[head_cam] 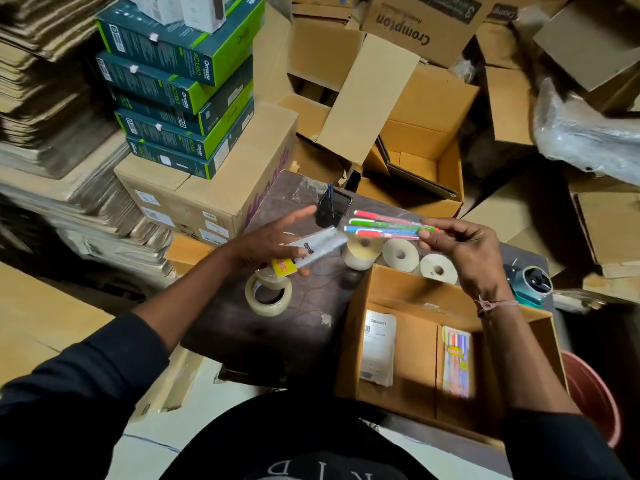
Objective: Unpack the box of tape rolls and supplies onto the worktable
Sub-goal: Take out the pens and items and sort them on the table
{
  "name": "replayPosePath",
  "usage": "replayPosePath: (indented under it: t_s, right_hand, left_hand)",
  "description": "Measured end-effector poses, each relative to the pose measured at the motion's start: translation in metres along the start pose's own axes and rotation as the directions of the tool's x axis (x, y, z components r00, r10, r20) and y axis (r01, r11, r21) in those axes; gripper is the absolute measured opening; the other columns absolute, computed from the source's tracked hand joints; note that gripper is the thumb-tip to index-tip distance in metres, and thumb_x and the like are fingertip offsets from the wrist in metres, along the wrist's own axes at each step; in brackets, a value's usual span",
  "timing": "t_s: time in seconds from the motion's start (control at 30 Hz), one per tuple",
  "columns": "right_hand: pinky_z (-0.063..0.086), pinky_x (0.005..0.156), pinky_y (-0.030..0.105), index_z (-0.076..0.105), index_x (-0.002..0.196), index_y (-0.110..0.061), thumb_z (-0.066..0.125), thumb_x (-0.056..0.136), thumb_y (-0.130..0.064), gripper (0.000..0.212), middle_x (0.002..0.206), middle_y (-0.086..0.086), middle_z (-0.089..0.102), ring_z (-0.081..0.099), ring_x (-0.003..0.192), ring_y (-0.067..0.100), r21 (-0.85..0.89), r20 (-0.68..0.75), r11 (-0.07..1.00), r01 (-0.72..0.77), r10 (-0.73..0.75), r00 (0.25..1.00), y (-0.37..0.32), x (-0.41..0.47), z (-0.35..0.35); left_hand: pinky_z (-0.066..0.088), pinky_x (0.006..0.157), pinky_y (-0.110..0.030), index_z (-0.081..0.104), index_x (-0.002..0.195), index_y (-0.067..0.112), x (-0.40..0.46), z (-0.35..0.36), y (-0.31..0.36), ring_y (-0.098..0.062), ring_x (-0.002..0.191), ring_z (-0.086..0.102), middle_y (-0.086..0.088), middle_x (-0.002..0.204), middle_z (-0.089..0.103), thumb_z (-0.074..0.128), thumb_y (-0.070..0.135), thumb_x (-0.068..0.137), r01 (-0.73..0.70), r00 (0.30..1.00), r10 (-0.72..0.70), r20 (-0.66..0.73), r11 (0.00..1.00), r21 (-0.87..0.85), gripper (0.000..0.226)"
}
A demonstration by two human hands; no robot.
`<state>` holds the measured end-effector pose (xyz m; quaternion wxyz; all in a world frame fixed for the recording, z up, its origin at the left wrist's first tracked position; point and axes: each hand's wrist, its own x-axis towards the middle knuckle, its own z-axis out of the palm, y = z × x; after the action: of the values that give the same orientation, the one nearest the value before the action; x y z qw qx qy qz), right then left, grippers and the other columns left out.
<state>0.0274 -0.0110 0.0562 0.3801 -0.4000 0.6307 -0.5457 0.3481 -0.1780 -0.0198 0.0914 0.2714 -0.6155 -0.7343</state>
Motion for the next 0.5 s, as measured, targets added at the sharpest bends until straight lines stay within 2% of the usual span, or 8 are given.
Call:
replayPosePath:
  t_s: [0.07, 0.13, 0.2, 0.27, 0.33, 0.37, 0.43, 0.5]
  right_hand:
    - [0.063, 0.079, 0.031, 0.069, 0.115, 0.008, 0.074, 0.084, 0.002, 0.032, 0.104, 0.022, 0.075, 0.074, 0.095, 0.031, 0.047, -0.030, 0.999, 0.000, 0.002, 1.000, 0.004, 0.001, 0.002]
    - [0.062, 0.081, 0.033, 0.069, 0.115, 0.008, 0.074, 0.084, 0.002, 0.032, 0.104, 0.022, 0.075, 0.074, 0.095, 0.033, 0.089, -0.009, 0.996, -0.017, 0.018, 1.000, 0.009, 0.002, 0.010]
    - [0.062, 0.082, 0.032, 0.069, 0.116, 0.007, 0.074, 0.083, 0.002, 0.033, 0.103, 0.021, 0.075, 0.074, 0.094, 0.032, 0.104, 0.029, 0.994, -0.032, 0.029, 0.999, 0.014, 0.003, 0.023]
    - [0.062, 0.079, 0.028, 0.069, 0.116, 0.006, 0.075, 0.083, 0.002, 0.034, 0.102, 0.020, 0.076, 0.074, 0.091, 0.029, 0.112, 0.044, 0.993, -0.044, 0.040, 0.998, 0.017, 0.004, 0.037]
    - [0.061, 0.077, 0.026, 0.070, 0.115, 0.006, 0.076, 0.082, 0.002, 0.034, 0.101, 0.020, 0.076, 0.075, 0.092, 0.029, 0.128, 0.046, 0.990, -0.051, 0.046, 0.998, 0.020, 0.005, 0.048]
    - [0.061, 0.077, 0.026, 0.070, 0.114, 0.006, 0.076, 0.081, 0.002, 0.033, 0.101, 0.019, 0.076, 0.075, 0.093, 0.030, 0.138, 0.049, 0.989, -0.054, 0.048, 0.998, 0.021, 0.006, 0.052]
    - [0.062, 0.079, 0.027, 0.070, 0.113, 0.006, 0.076, 0.081, 0.003, 0.033, 0.101, 0.018, 0.076, 0.074, 0.094, 0.030, 0.150, 0.058, 0.987, -0.057, 0.049, 0.997, 0.023, 0.008, 0.058]
    - [0.062, 0.080, 0.027, 0.070, 0.112, 0.007, 0.076, 0.081, 0.004, 0.032, 0.100, 0.019, 0.077, 0.074, 0.093, 0.030, 0.154, 0.068, 0.986, -0.058, 0.048, 0.997, 0.024, 0.010, 0.065]
  left_hand:
    - [0.063, 0.083, -0.048, 0.047, 0.147, 0.030, 0.004, 0.002, -0.004, -0.030, 0.101, 0.076, 0.005, 0.135, 0.065, 0.060, -0.013, 0.092, -0.038, 0.990, 0.031, -0.135, 0.998, -0.051, 0.071]
    - [0.063, 0.068, -0.030, 0.063, 0.132, 0.015, 0.010, 0.011, 0.001, -0.019, 0.083, 0.077, -0.006, 0.125, 0.070, 0.053, -0.013, 0.093, -0.017, 0.952, 0.029, -0.304, 0.999, 0.041, 0.049]
    - [0.053, 0.056, -0.022, 0.074, 0.108, 0.012, 0.020, 0.023, 0.005, -0.006, 0.063, 0.069, -0.011, 0.104, 0.073, 0.052, -0.003, 0.097, 0.037, 0.904, 0.003, -0.427, 0.996, 0.086, 0.029]
    - [0.049, 0.048, -0.021, 0.072, 0.094, 0.016, 0.029, 0.034, 0.013, -0.005, 0.052, 0.065, -0.009, 0.086, 0.069, 0.055, 0.018, 0.103, 0.069, 0.873, -0.102, -0.477, 0.994, -0.086, 0.020]
    - [0.052, 0.045, -0.022, 0.069, 0.093, 0.014, 0.034, 0.039, 0.020, -0.009, 0.053, 0.067, -0.011, 0.080, 0.071, 0.048, 0.046, 0.105, 0.105, 0.865, -0.210, -0.455, 0.964, -0.245, 0.041]
    - [0.053, 0.047, -0.023, 0.070, 0.094, 0.012, 0.036, 0.039, 0.022, -0.012, 0.057, 0.069, -0.012, 0.080, 0.073, 0.043, 0.057, 0.103, 0.125, 0.869, -0.227, -0.441, 0.961, -0.248, 0.054]
    - [0.054, 0.050, -0.023, 0.072, 0.093, 0.006, 0.041, 0.042, 0.023, -0.017, 0.062, 0.071, -0.013, 0.083, 0.075, 0.035, 0.065, 0.102, 0.124, 0.846, -0.190, -0.499, 0.979, -0.163, 0.070]
    - [0.049, 0.047, -0.021, 0.074, 0.092, 0.004, 0.048, 0.046, 0.021, -0.017, 0.059, 0.070, -0.014, 0.082, 0.075, 0.029, 0.062, 0.105, 0.092, 0.783, -0.091, -0.615, 0.995, -0.030, 0.074]
